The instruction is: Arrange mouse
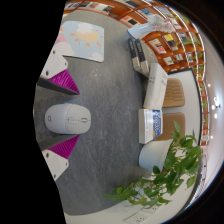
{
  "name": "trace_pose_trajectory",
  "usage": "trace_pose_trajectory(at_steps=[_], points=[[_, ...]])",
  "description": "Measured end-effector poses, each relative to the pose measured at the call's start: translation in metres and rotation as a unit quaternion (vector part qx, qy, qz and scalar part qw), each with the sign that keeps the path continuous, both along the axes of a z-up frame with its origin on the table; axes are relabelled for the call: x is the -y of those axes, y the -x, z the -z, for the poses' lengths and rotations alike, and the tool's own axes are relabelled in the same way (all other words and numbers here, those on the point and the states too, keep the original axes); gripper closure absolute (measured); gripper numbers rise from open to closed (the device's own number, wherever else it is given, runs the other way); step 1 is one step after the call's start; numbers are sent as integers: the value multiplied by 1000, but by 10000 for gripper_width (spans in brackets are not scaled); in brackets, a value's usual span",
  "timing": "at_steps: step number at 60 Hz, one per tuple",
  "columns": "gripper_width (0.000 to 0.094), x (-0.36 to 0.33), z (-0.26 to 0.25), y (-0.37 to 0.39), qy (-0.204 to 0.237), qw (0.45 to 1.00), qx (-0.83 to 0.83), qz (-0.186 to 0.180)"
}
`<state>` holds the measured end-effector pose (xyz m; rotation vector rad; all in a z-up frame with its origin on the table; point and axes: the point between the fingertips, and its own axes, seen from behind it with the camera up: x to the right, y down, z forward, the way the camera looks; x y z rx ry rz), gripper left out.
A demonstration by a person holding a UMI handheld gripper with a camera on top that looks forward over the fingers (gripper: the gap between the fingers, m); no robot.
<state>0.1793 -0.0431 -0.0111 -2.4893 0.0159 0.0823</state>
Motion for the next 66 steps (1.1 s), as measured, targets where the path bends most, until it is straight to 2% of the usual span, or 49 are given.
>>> trace_pose_trajectory(at_steps=[7, 12, 19, 22, 26, 29, 32, 40, 44, 50, 55, 61, 66], points=[[254, -11, 3, 5, -5, 1000, 24, -9], [410, -17, 2, 10, -22, 999, 29, -7], [458, -20, 0, 10, -46, 998, 49, 3], [506, -20, 0, 11, -53, 997, 56, 3], [567, -18, 1, 11, -43, 997, 55, 18], [568, -15, -4, 12, -32, 998, 42, 44], [567, -16, -24, 11, -42, 996, 48, 63], [567, -28, -133, 22, -122, 984, 76, 104], [567, -37, -193, 36, -162, 977, 89, 110], [567, -52, -266, 72, -212, 967, 95, 102], [568, -62, -296, 113, -233, 965, 85, 86], [569, -70, -299, 170, -239, 967, 73, 53], [570, -72, -265, 216, -217, 974, 58, 27]])
